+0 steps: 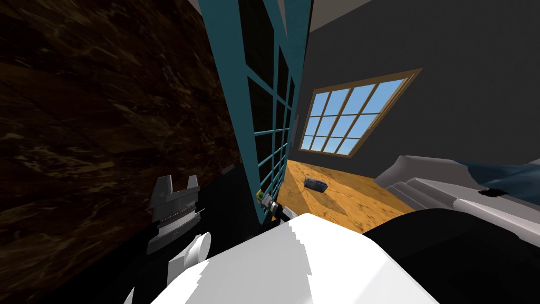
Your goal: Push the door open
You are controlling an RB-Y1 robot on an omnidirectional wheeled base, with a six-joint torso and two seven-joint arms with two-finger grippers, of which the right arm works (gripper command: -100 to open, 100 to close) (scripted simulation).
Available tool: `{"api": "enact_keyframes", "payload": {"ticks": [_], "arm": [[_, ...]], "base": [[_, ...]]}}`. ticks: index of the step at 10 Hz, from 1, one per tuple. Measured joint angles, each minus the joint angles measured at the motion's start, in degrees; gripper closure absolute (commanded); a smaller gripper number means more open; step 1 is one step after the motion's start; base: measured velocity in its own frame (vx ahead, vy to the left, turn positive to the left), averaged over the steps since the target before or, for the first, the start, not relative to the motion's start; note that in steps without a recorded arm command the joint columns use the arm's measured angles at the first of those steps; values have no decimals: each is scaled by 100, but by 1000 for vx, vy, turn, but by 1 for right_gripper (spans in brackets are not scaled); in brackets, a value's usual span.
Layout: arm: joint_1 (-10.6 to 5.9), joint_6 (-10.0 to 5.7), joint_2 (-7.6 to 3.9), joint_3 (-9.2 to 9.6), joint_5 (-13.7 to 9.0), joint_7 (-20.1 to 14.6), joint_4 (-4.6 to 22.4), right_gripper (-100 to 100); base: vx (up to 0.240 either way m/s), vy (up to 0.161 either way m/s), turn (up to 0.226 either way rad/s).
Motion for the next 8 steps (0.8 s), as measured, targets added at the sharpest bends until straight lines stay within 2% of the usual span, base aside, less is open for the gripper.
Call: {"api": "enact_keyframes", "payload": {"ticks": [3, 6, 8], "arm": [[15, 5, -6, 0, 1, 1, 9, 100], [42, 27, -51, 59, -52, -328, -11, 100], [1, 11, -59, 80, -118, -565, 72, 100]], "base": [[3, 5, -4], [13, 20, -16], [25, 27, -18]]}}
